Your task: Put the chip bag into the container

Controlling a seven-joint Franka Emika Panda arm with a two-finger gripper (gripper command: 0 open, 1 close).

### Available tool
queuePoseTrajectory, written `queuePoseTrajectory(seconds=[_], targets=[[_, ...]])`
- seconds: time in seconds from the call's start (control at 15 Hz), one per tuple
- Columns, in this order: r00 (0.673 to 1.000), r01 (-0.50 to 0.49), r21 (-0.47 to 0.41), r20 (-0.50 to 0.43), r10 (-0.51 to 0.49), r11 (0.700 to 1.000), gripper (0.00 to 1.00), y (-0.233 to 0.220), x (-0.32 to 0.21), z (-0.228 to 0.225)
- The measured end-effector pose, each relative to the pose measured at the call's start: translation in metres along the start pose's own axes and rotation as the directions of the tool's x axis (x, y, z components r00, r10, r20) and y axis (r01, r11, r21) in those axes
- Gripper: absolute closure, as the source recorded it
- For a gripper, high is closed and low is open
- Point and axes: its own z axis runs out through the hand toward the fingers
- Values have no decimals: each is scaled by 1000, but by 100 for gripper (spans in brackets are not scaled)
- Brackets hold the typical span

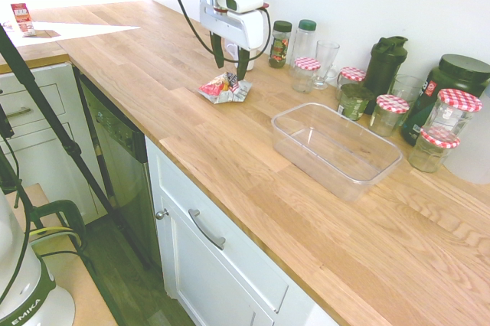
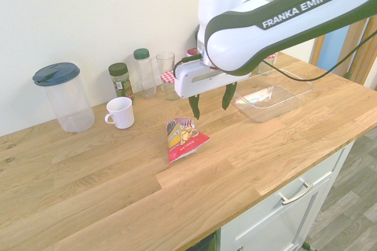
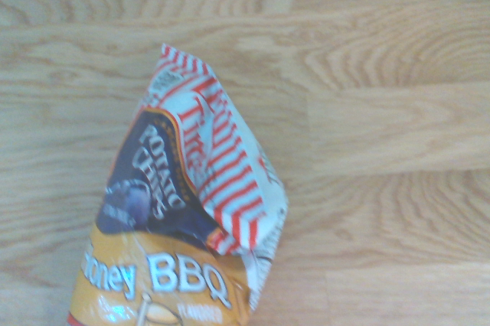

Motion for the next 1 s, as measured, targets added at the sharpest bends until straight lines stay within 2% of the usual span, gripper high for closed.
queuePoseTrajectory(seconds=[0.4,1.0], targets=[[1000,-10,5,-5,10,1000,0,-43,23,23],[1000,-26,-27,15,26,999,0,-70,49,78]])
